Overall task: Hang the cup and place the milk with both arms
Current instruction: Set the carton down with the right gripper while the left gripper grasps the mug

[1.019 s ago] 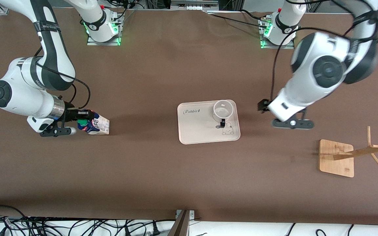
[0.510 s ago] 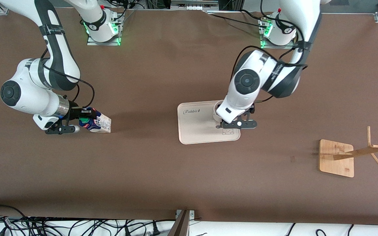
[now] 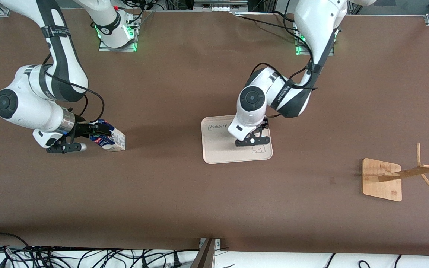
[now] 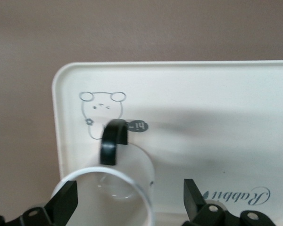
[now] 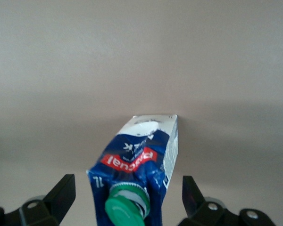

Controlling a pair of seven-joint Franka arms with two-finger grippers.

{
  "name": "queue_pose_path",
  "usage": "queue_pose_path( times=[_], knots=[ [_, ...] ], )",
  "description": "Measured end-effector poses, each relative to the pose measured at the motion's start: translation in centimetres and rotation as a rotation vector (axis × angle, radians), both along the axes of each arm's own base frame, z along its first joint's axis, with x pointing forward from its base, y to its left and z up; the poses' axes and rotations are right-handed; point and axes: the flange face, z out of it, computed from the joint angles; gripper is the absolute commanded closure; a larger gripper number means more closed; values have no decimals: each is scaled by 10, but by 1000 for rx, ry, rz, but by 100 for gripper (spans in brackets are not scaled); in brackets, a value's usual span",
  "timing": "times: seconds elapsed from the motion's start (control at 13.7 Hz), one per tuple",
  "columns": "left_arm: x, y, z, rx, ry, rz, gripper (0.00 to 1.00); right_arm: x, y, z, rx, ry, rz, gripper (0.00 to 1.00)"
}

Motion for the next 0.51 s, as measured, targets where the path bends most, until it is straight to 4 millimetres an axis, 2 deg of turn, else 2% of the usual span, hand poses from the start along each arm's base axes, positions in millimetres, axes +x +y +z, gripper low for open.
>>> queue_pose_path(
  times=[0.15,0.29,0.36,0.44,0.51],
  knots=[
    [-10,-13,-19,10,4,32,30,7,0,23,3,-12,13,0],
    [-18,-20,-28,21,11,47,62,15,-2,51,-2,-23,27,0],
    [-19,-21,-29,23,13,50,84,18,-7,65,-6,-25,26,0],
    [-20,-21,-29,24,12,52,97,20,-14,79,-11,-16,25,0],
    [-19,-21,-30,25,11,52,100,21,-20,92,-21,-4,27,0]
  ],
)
